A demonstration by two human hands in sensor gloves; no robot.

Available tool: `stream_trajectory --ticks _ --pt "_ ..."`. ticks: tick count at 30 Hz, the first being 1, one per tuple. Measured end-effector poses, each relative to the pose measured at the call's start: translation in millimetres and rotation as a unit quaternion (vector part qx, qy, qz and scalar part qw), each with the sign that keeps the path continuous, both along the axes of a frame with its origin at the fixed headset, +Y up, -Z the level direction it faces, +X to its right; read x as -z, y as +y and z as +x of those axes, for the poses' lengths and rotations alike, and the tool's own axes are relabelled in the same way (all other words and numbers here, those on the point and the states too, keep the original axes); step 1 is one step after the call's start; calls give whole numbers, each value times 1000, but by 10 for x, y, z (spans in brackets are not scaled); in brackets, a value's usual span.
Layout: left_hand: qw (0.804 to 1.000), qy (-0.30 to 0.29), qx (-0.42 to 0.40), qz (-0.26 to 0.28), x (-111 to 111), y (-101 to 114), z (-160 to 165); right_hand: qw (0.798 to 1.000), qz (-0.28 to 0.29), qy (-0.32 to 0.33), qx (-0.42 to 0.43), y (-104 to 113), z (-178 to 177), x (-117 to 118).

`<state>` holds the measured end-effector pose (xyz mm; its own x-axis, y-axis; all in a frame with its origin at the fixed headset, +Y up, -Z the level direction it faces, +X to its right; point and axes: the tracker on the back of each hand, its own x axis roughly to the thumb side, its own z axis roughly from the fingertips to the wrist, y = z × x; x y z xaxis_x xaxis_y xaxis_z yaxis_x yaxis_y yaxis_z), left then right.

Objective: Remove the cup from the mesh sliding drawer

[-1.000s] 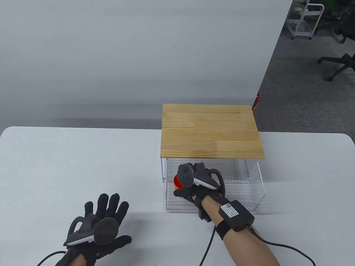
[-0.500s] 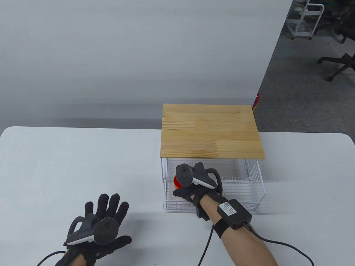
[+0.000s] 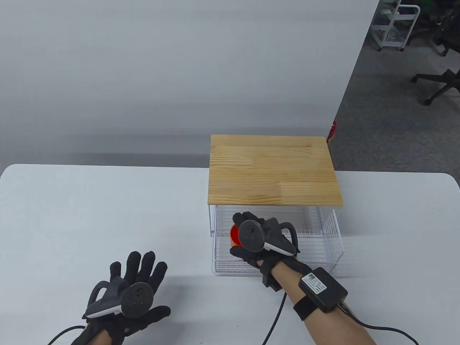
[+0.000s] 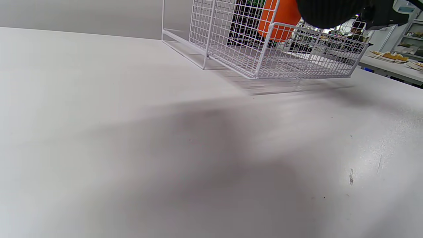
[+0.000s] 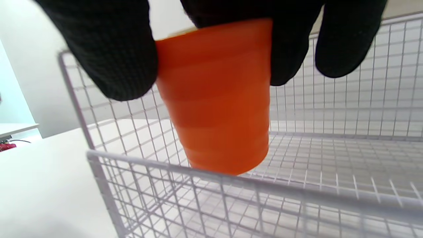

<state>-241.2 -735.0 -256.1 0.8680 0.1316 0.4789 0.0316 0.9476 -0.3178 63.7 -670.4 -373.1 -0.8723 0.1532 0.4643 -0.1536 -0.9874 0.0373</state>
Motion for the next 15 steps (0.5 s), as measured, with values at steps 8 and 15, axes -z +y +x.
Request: stream_trajectory --ticks 8,15 --pt "1000 -1 1 -4 5 -23 11 997 53 16 46 243 203 -363" --pt "1000 -3 -2 -1 -3 -14 13 992 88 30 86 219 311 -682"
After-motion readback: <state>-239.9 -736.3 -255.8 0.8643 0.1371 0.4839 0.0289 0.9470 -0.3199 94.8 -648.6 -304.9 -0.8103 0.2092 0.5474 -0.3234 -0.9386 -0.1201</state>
